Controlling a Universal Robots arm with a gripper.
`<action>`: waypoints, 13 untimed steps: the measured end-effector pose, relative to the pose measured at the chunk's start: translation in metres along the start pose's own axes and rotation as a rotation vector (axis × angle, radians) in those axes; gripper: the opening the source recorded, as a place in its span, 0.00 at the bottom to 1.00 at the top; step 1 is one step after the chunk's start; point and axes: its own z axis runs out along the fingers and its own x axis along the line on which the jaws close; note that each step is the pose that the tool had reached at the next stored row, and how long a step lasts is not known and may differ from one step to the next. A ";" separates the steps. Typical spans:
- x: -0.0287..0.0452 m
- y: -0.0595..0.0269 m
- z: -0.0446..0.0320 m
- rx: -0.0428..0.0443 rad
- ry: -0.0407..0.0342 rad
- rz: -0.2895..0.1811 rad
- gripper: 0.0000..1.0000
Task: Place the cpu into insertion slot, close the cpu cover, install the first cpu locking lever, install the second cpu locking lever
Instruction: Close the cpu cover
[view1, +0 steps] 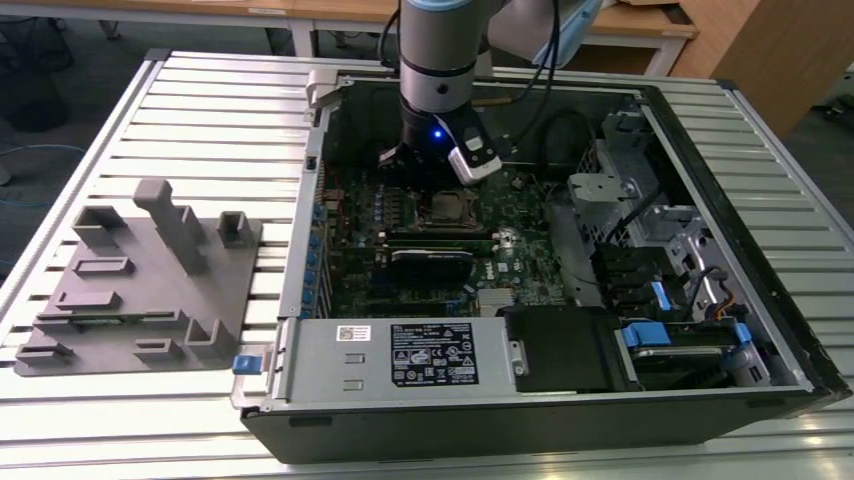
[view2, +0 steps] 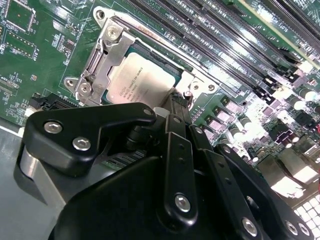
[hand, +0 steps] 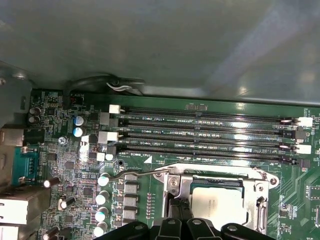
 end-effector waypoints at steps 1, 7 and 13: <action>-0.0001 0.0002 -0.0005 -0.0005 -0.0003 0.000 0.10; -0.0004 0.0004 -0.0077 -0.0010 -0.0007 0.000 0.10; -0.0006 0.0004 -0.0201 -0.0007 -0.0005 0.000 0.10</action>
